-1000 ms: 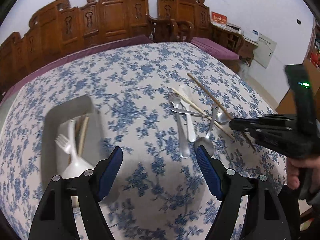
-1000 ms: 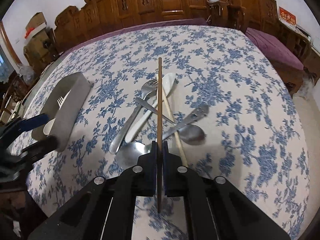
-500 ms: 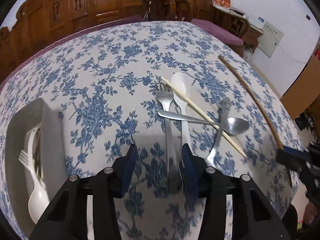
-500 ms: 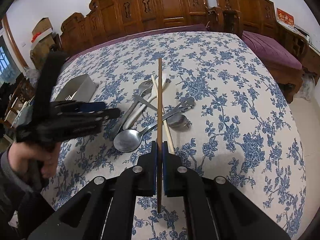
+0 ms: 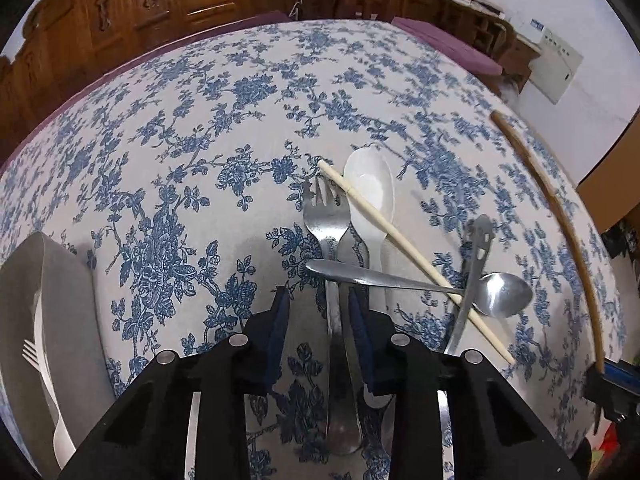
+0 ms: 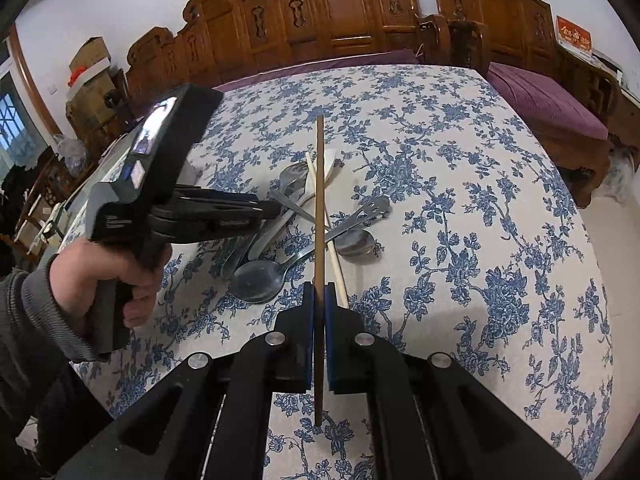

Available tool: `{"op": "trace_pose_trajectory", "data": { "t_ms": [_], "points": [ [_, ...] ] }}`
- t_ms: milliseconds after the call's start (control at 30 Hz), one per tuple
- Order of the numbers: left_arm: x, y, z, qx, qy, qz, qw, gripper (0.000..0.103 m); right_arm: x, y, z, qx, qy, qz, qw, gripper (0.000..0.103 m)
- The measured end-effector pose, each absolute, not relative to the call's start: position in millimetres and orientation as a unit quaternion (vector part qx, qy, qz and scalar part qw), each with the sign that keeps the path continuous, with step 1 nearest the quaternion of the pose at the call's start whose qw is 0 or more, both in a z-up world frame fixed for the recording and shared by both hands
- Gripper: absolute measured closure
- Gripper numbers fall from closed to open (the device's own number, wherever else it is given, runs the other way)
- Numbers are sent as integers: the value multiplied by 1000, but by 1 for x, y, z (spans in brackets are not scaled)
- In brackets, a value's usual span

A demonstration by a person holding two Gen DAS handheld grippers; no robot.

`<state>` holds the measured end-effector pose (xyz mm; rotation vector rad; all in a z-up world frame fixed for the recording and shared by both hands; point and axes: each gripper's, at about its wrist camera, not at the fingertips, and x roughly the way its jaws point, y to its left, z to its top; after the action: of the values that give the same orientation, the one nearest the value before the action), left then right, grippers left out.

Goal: Organize utensils
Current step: 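Grasp a metal fork with the left gripper while the right gripper holds the chopstick, then carry the metal fork and chopstick over the grey tray and lower them in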

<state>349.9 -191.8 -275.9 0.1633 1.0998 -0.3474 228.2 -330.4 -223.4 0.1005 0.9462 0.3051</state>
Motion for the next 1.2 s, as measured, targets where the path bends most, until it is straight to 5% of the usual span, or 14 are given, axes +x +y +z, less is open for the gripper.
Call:
{"op": "trace_pose_trajectory", "data": {
  "t_ms": [133,233,1200],
  "points": [
    [355,-194,-277,83,516,-157,838,80,228,-329,-224,52,455,150,876,97],
    [355,-194,-278,91,511,-154,841,96,227,-327,-226,52,457,154,874,97],
    [289,-110,-183,82,433,-133,888,97,213,-278,-197,5,421,188,888,97]
  ]
}}
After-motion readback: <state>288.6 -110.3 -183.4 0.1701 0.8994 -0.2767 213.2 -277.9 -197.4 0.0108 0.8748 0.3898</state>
